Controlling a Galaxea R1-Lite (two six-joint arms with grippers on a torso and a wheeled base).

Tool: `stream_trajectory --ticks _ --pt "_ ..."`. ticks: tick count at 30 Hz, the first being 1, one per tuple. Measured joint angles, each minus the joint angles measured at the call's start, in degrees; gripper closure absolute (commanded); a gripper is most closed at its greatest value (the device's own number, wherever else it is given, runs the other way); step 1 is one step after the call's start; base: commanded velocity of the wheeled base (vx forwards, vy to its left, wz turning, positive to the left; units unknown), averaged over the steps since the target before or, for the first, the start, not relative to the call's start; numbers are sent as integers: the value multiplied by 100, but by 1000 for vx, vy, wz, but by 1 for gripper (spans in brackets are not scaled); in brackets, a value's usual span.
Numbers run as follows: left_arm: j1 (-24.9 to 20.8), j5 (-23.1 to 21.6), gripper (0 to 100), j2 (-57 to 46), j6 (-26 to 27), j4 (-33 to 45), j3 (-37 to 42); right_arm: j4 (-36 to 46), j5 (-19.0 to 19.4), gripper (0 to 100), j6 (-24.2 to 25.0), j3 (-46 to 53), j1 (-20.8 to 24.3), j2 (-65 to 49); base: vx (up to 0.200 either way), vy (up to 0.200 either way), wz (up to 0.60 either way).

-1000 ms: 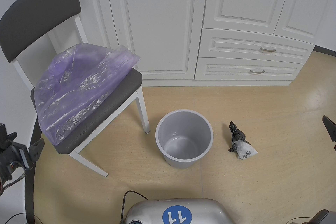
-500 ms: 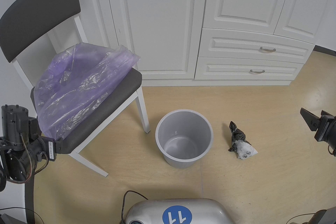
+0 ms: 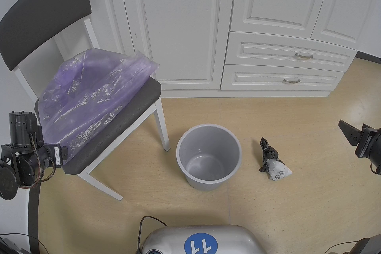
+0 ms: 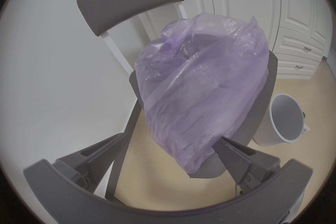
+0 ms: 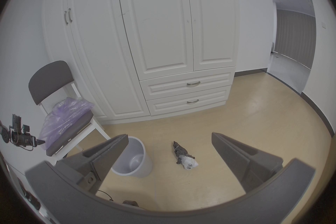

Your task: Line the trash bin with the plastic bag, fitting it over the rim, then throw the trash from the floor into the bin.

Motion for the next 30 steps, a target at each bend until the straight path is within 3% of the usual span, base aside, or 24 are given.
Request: stream_trajectory --ticks 22,30 --pt "325 -106 0 322 -20 -1176 304 13 0 0 77 -100 -63 -59 0 0 0" --pt "330 -41 0 322 483 -2178 922 6 2 0 77 -102 -67 -102 0 0 0"
